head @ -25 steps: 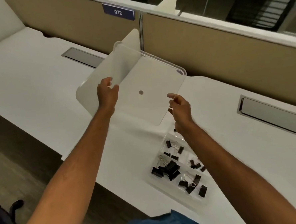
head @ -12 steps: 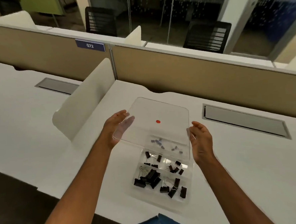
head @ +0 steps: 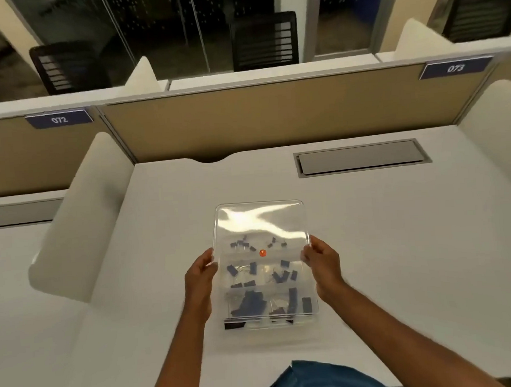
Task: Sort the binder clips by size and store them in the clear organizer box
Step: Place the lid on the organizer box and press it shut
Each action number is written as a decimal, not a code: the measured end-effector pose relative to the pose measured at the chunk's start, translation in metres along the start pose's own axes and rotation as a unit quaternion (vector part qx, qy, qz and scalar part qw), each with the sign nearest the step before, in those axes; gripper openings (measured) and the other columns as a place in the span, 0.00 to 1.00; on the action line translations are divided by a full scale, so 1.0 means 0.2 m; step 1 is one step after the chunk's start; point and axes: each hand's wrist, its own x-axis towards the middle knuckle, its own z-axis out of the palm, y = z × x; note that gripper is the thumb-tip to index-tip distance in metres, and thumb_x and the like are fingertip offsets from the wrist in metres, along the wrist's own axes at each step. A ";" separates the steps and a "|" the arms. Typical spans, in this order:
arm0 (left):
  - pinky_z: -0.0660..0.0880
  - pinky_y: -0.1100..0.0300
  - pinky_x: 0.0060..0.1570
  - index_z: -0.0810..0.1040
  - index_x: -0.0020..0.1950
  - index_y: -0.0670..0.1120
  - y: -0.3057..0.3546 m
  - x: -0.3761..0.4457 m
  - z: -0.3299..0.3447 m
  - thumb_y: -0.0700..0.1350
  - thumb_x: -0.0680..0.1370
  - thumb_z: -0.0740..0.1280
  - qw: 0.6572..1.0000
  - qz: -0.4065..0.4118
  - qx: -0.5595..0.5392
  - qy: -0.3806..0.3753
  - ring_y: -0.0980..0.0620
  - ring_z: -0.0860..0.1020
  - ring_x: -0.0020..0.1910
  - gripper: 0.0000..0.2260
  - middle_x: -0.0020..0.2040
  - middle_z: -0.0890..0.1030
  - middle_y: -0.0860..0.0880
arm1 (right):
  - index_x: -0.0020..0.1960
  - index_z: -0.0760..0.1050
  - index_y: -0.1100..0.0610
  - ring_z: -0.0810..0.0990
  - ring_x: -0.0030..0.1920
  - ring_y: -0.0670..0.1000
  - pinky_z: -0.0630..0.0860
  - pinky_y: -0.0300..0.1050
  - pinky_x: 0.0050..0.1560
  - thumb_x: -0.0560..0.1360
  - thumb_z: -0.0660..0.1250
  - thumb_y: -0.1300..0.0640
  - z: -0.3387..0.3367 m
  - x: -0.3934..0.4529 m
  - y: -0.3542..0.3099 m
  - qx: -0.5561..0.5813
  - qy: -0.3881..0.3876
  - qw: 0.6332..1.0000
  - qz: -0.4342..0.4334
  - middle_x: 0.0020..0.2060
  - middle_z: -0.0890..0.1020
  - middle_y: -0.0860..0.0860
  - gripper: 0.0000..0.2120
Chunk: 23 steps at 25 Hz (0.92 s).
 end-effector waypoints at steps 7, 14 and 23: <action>0.80 0.46 0.56 0.75 0.70 0.48 -0.22 0.02 0.01 0.40 0.82 0.65 0.995 -0.049 0.071 0.047 0.42 0.79 0.58 0.17 0.63 0.79 0.47 | 0.69 0.75 0.57 0.79 0.58 0.56 0.79 0.45 0.59 0.81 0.65 0.59 0.03 0.05 0.19 -0.180 0.073 0.980 -0.031 0.58 0.75 0.54 0.16; 0.79 0.44 0.56 0.73 0.70 0.49 -0.29 0.02 0.05 0.44 0.82 0.64 0.980 -0.009 0.174 0.095 0.40 0.79 0.58 0.15 0.65 0.78 0.45 | 0.74 0.69 0.54 0.74 0.65 0.58 0.73 0.51 0.67 0.84 0.60 0.56 0.02 0.11 0.29 -0.236 0.055 0.970 -0.035 0.66 0.71 0.58 0.19; 0.77 0.60 0.44 0.72 0.63 0.46 -0.35 -0.04 0.10 0.51 0.84 0.57 0.946 0.041 0.290 0.138 0.46 0.80 0.48 0.13 0.56 0.80 0.46 | 0.75 0.65 0.50 0.76 0.59 0.50 0.77 0.44 0.57 0.84 0.57 0.50 0.00 0.11 0.38 -0.280 0.012 0.951 -0.127 0.62 0.72 0.52 0.19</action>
